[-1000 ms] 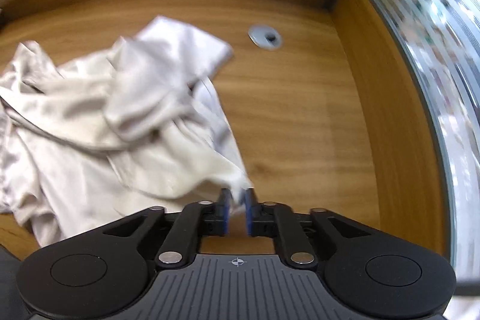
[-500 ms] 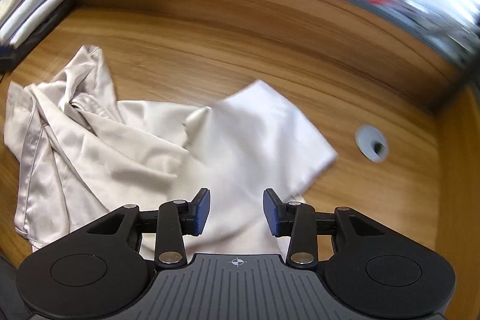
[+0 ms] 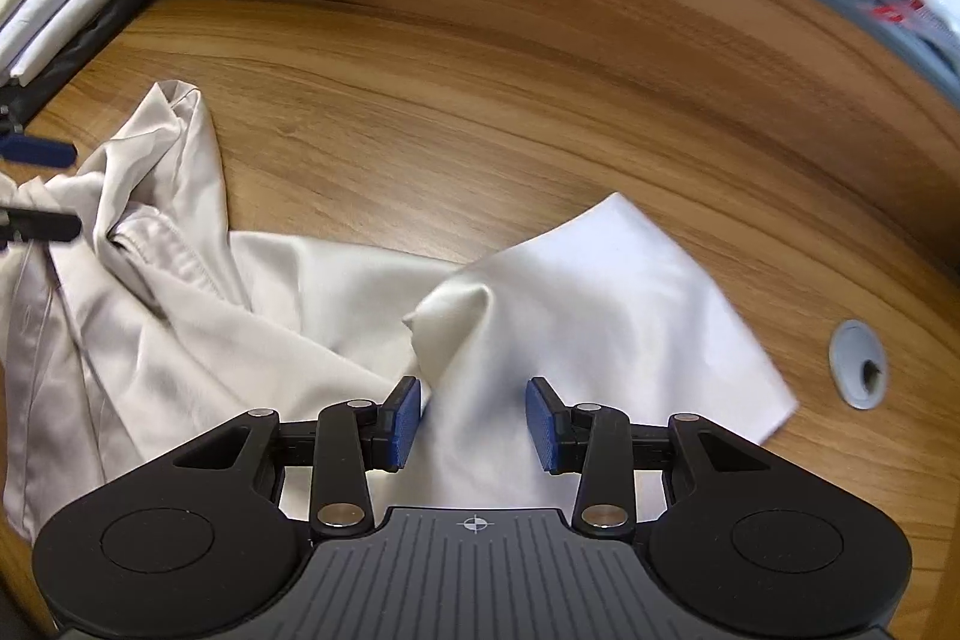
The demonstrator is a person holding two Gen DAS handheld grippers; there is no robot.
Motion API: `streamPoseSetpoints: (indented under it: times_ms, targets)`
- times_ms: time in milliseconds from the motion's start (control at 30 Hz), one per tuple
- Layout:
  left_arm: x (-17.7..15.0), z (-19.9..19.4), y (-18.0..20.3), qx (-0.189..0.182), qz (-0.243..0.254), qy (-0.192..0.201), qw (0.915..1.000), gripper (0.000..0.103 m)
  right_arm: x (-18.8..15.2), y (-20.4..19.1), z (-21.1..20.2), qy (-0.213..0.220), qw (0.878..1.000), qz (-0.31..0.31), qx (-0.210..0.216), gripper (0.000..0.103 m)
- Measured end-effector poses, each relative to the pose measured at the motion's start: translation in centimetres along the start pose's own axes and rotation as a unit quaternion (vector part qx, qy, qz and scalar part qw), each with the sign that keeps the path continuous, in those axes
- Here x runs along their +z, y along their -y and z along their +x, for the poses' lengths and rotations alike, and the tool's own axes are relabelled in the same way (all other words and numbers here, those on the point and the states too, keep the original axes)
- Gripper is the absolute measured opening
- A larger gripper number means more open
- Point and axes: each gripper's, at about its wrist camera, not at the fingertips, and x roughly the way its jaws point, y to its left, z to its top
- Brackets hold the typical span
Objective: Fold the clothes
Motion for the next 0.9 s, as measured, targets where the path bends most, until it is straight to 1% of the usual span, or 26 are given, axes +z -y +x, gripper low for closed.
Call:
streamPoseSetpoints:
  times_ms: [33, 67, 100, 133, 167, 200, 233, 333, 400, 500, 633, 700, 800, 900]
  targets:
    - [-0.1, 0.4, 0.2, 0.001, 0.011, -0.009, 0.9999, 0.069, 0.0, -0.1, 0.3, -0.002, 1.000, -0.002, -0.004, 0.035]
    - [-0.2, 0.8, 0.3, 0.002, 0.019, -0.016, 0.9997, 0.055, 0.0, -0.1, 0.6, -0.005, 1.000, -0.004, -0.010, 0.025]
    - [-0.3, 1.2, 0.3, 0.003, 0.021, -0.021, 0.9995, 0.044, -0.1, -0.1, 0.6, -0.007, 1.000, -0.004, -0.014, 0.017]
    - [-0.4, 1.5, 0.3, 0.004, 0.024, -0.027, 0.9993, 0.017, -0.1, 0.0, 0.6, -0.006, 1.000, -0.001, -0.017, 0.015]
    - [-0.6, 1.7, 0.3, 0.006, 0.025, -0.031, 0.9992, 0.003, -0.2, 0.2, 0.4, -0.004, 1.000, 0.004, -0.018, 0.009]
    - [-0.7, 1.6, 0.2, 0.011, 0.023, -0.028, 0.9993, 0.003, -0.2, 0.4, 0.1, 0.000, 1.000, 0.007, -0.020, 0.008]
    - [-0.8, 1.1, 0.1, 0.019, 0.022, -0.016, 0.9995, 0.003, -0.3, 0.6, -0.2, 0.003, 1.000, 0.009, -0.023, 0.008]
    - [-0.7, -1.1, -0.7, 0.049, 0.020, 0.024, 0.9983, 0.003, -0.3, 1.0, -1.9, 0.022, 0.998, 0.013, -0.052, 0.007]
    - [-0.2, -2.7, -1.7, 0.074, 0.016, 0.049, 0.9959, 0.003, -0.2, 1.6, -3.2, 0.039, 0.996, 0.026, -0.071, 0.007]
    - [1.2, -5.1, -4.0, 0.113, 0.001, 0.087, 0.9898, 0.002, 0.0, 2.8, -6.0, 0.072, 0.991, 0.045, -0.105, 0.006]
    - [3.5, -7.0, -8.0, 0.152, -0.028, 0.115, 0.9813, 0.002, 1.0, 4.4, -9.8, 0.122, 0.980, 0.057, -0.149, 0.005]
    - [4.6, -7.4, -9.9, 0.171, -0.042, 0.125, 0.9764, 0.002, 1.7, 5.3, -11.3, 0.144, 0.973, 0.061, -0.170, 0.005]
    - [6.2, -7.4, -11.8, 0.200, -0.052, 0.138, 0.9687, 0.002, 3.1, 6.8, -12.7, 0.168, 0.965, 0.070, -0.190, 0.005]
    - [7.5, -6.8, -13.3, 0.228, -0.057, 0.148, 0.9607, 0.002, 4.5, 8.0, -12.7, 0.179, 0.957, 0.069, -0.219, 0.005]
